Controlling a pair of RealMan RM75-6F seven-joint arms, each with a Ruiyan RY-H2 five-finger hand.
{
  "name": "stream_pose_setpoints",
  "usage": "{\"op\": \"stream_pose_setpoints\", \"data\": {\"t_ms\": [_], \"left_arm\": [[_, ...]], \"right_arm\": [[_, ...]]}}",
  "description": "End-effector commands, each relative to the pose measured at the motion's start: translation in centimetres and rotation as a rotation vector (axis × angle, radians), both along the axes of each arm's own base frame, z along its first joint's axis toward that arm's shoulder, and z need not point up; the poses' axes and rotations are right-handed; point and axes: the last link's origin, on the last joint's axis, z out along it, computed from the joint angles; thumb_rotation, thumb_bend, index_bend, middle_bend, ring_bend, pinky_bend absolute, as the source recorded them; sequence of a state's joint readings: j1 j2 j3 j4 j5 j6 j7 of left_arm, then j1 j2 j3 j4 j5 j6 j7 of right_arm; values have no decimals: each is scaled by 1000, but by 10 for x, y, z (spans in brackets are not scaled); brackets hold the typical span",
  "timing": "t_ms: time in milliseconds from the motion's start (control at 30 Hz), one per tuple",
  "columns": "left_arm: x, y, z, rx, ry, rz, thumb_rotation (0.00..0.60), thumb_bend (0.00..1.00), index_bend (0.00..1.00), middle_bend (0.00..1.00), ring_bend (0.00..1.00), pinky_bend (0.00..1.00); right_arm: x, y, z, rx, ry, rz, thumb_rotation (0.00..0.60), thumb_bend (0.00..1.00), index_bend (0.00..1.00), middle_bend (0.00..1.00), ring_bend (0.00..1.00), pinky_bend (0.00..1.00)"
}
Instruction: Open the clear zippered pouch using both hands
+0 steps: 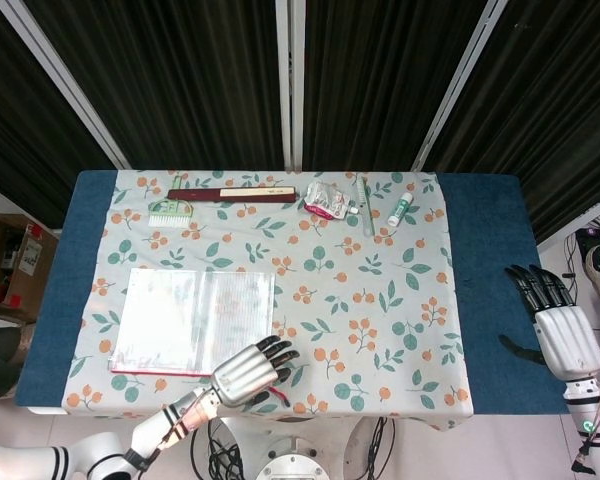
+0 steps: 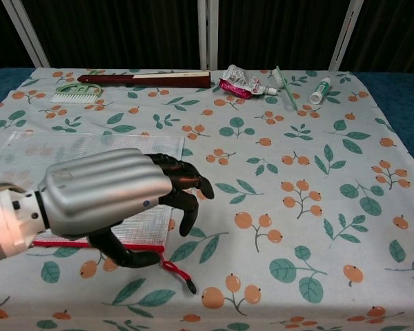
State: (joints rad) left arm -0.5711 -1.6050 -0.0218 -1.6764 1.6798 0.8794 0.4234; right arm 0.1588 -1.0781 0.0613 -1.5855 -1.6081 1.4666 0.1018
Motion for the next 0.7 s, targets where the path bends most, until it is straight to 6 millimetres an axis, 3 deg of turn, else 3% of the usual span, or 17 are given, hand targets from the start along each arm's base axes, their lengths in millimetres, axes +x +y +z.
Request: {"op": "stream_pose_setpoints", "data": {"t_ms": [33, 700], "left_arm": [[-1, -2, -13, 4, 30, 18, 600, 236, 446, 175, 129, 178], [-7, -16, -35, 32, 69, 90, 600, 237, 523, 175, 129, 179]], "right_arm": [[-1, 0, -1, 4, -1, -2, 600, 55, 0, 80, 0, 83], [-10, 0, -2, 8, -12, -22, 600, 56, 0, 80, 0, 83]]}}
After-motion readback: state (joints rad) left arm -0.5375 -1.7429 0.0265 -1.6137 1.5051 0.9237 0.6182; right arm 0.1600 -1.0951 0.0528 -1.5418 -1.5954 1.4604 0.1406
